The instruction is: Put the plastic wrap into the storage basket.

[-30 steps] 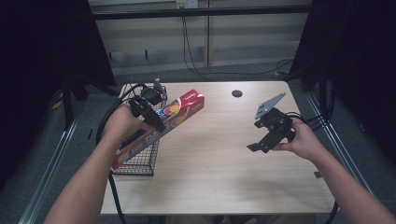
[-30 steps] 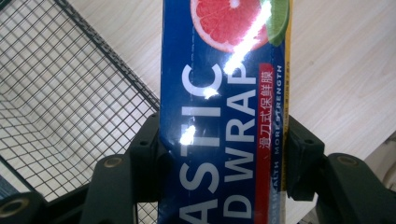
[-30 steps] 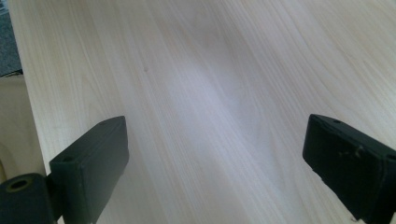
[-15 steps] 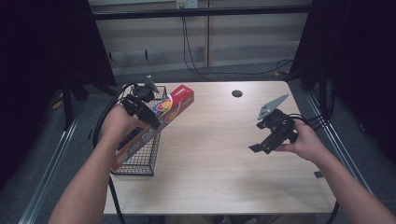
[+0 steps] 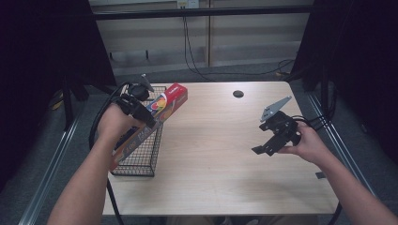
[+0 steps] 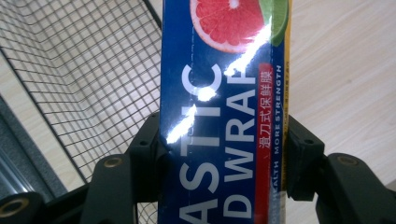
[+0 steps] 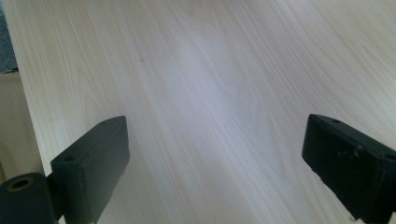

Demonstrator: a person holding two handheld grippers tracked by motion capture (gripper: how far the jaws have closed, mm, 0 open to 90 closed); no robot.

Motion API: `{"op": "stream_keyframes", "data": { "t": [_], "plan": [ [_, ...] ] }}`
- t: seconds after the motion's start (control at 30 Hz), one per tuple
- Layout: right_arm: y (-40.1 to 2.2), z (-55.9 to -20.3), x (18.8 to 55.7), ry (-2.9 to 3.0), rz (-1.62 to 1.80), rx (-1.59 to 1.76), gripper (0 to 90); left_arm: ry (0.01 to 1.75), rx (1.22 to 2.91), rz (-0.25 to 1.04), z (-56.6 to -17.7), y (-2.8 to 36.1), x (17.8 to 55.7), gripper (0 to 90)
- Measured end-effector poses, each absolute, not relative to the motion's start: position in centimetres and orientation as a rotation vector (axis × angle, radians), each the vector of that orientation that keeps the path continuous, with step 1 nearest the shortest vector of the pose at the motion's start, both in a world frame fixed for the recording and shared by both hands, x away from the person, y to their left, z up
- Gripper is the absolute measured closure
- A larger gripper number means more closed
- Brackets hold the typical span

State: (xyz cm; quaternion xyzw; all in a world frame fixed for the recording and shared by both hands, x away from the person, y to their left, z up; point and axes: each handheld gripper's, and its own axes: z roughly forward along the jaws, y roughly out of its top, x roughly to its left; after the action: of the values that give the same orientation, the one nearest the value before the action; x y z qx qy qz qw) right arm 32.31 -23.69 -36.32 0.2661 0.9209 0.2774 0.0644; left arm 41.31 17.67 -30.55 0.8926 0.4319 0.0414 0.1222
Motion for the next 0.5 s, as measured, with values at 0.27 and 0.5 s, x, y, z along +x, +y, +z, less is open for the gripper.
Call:
{"op": "stream_keyframes", "data": {
  "t": [0.27,0.5],
  "plan": [
    [-23.6,-36.4,32.3,2.776,0.836,0.798,7.7,1.358,2.568,0.141,-30.8,19.1,41.4,43.9],
    [-23.6,-36.3,32.2,2.773,0.837,0.791,7.7,1.438,2.504,0.146,-31.2,20.0,41.7,43.9]
  ]
}}
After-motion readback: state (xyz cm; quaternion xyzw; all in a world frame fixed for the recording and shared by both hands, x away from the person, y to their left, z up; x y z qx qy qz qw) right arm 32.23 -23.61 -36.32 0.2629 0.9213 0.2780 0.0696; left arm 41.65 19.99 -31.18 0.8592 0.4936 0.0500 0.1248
